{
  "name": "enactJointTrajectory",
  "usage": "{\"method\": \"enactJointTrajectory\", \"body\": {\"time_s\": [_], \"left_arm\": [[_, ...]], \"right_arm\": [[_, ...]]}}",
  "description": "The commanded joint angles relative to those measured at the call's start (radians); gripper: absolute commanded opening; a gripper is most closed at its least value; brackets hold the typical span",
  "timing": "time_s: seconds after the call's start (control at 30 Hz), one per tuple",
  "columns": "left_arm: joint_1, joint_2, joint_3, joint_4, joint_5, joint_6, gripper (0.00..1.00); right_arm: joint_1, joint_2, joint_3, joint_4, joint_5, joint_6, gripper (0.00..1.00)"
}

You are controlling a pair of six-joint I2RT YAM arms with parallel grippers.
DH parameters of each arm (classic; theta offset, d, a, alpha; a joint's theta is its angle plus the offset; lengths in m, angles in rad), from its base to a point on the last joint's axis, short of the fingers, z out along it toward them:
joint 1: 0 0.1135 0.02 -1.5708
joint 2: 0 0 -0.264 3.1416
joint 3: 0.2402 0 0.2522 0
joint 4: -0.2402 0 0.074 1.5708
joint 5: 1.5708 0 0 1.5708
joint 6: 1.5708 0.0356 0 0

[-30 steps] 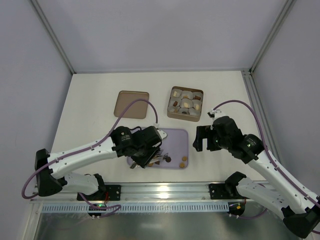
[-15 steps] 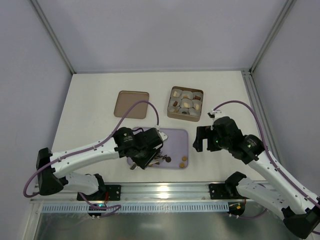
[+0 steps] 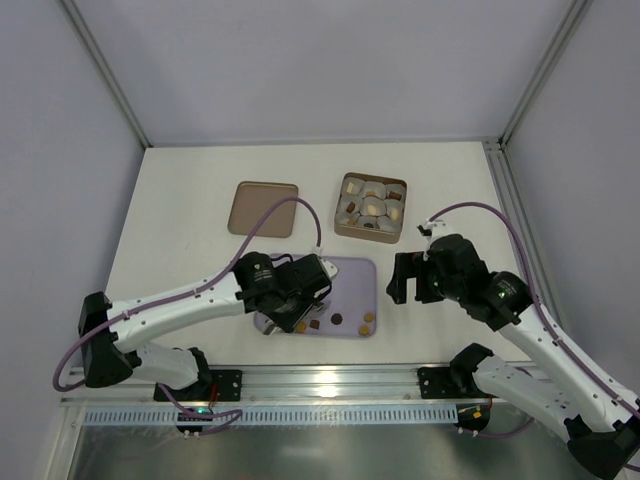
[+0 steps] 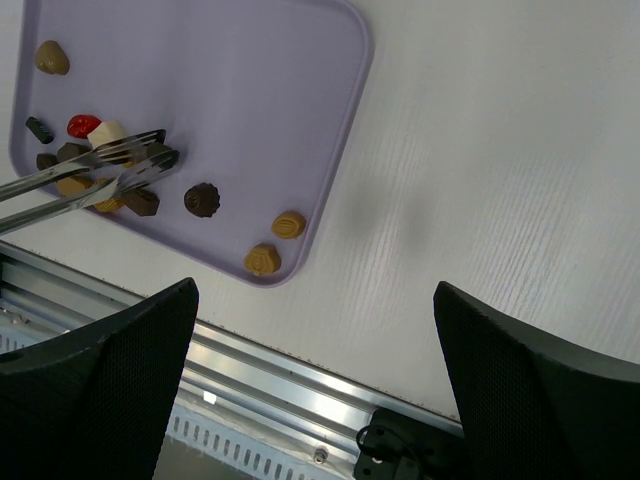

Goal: Pack the chocolate

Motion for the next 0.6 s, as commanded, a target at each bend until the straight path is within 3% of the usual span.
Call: {"method": "enactJointTrajectory", "body": {"time_s": [0.0, 0.57], "left_arm": [[-0.004, 0.010, 0.054, 0.002, -0.047, 0.001, 0.23], [0.028, 0.082, 0.187, 0.030, -0.119, 0.022, 0.23]], "right_arm": [[0.000, -0.022, 0.007, 0.008, 0.004, 0.006, 1.00], [0.001, -0.060, 0.007, 0.002, 0.028, 0.025, 1.00]]}}
